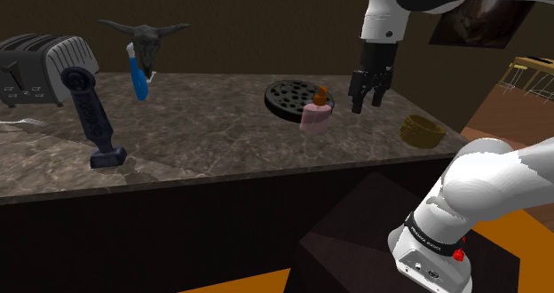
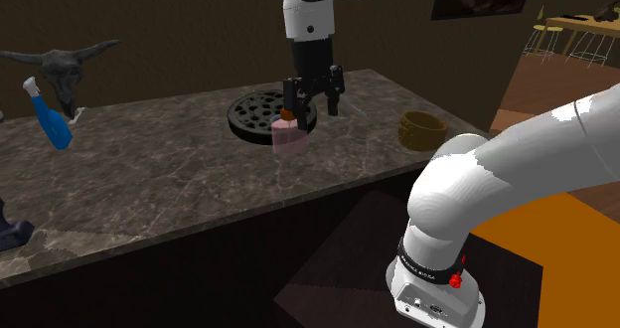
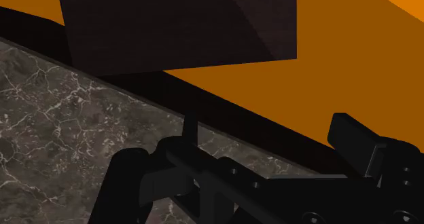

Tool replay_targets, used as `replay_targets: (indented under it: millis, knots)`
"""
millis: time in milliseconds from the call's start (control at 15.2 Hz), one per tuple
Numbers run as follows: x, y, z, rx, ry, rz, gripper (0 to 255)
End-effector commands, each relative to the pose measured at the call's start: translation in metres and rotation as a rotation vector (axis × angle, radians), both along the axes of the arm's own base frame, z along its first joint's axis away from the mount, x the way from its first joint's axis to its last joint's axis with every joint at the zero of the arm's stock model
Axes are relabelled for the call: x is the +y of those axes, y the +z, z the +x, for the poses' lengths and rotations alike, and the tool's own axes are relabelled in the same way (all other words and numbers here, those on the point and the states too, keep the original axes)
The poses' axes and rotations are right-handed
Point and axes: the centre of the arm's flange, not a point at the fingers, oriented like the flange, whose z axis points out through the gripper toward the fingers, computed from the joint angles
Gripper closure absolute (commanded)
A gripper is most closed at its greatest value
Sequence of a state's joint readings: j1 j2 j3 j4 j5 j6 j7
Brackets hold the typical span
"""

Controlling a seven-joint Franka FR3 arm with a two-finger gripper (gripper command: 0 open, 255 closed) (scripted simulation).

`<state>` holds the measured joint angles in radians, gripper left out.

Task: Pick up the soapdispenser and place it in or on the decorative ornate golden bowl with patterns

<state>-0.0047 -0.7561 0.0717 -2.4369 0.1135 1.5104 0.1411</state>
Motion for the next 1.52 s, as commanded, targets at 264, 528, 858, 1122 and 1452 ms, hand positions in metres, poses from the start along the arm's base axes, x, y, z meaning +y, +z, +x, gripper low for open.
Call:
replay_targets:
  millis: [264,528,858,1122,1452]
  knots:
    - [-0.030,-0.013,0.036,-0.026,0.019,-0.012,0]
    - [-0.059,-0.025,0.073,-0.053,0.038,-0.024,0]
    - [-0.094,-0.038,0.120,-0.085,0.062,-0.039,0]
    - [-0.122,-0.047,0.158,-0.112,0.081,-0.051,0]
    - [-0.156,-0.056,0.208,-0.145,0.105,-0.065,0]
